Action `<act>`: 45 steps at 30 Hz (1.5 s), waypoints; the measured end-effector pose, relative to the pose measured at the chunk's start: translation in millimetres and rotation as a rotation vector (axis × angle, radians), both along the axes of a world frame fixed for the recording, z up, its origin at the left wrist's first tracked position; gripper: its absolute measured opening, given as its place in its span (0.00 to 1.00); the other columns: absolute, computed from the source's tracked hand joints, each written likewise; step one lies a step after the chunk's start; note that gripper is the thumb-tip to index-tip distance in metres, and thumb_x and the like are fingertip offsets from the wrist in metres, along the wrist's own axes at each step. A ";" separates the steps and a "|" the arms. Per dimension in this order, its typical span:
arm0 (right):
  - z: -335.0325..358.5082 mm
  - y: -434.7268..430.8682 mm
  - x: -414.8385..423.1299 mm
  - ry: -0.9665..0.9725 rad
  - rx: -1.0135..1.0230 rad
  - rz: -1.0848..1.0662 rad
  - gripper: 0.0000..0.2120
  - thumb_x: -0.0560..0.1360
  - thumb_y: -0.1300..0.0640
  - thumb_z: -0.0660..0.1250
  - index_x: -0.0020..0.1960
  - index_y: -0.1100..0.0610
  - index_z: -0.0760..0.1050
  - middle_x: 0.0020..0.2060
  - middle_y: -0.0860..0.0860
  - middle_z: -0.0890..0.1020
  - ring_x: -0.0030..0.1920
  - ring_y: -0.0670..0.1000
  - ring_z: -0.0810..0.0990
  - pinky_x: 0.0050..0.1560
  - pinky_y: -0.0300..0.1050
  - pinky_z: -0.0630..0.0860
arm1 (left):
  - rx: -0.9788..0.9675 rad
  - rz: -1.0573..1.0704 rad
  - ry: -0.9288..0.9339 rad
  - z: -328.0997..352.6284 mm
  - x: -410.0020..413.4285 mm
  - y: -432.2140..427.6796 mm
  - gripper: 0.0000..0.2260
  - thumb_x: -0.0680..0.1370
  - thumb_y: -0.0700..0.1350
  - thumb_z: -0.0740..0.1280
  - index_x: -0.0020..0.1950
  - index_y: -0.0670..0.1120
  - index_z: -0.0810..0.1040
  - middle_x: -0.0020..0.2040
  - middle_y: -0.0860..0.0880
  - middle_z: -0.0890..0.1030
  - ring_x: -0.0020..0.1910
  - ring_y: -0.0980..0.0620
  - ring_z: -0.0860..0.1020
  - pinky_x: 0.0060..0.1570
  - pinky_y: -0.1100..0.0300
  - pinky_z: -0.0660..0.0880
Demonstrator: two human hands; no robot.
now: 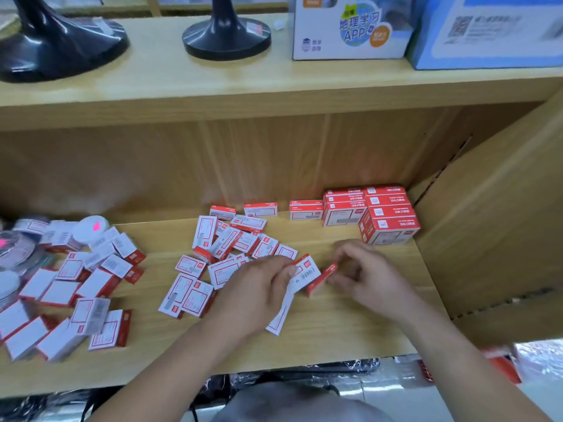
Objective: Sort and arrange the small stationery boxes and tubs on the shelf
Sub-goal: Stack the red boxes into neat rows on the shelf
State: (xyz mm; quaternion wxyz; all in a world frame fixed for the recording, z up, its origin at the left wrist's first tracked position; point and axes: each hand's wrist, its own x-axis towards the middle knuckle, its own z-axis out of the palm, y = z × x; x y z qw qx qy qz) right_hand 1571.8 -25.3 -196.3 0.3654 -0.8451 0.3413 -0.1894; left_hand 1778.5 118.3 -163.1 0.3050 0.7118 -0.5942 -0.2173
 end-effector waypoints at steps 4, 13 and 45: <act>-3.7 9.4 7.7 -0.068 0.222 -0.045 0.15 0.69 0.61 0.79 0.40 0.50 0.72 0.33 0.53 0.80 0.32 0.51 0.75 0.34 0.49 0.73 | 0.122 0.090 0.222 5.9 8.7 1.9 0.09 0.84 0.45 0.62 0.56 0.54 0.82 0.38 0.54 0.81 0.38 0.49 0.80 0.42 0.47 0.78; 26.2 12.8 12.4 -0.373 0.677 -0.315 0.09 0.74 0.63 0.74 0.53 0.60 0.78 0.41 0.60 0.86 0.37 0.54 0.83 0.47 0.48 0.76 | 0.161 0.150 0.639 16.2 10.2 4.9 0.29 0.82 0.33 0.63 0.73 0.64 0.68 0.48 0.46 0.73 0.41 0.46 0.86 0.36 0.59 0.78; 47.1 27.8 37.8 -0.261 0.354 -0.352 0.04 0.79 0.56 0.70 0.45 0.51 0.82 0.36 0.45 0.79 0.38 0.43 0.75 0.38 0.38 0.73 | 0.029 0.088 0.598 -14.5 -0.3 -9.6 0.12 0.68 0.37 0.79 0.39 0.52 0.81 0.54 0.55 0.81 0.40 0.61 0.79 0.41 0.63 0.74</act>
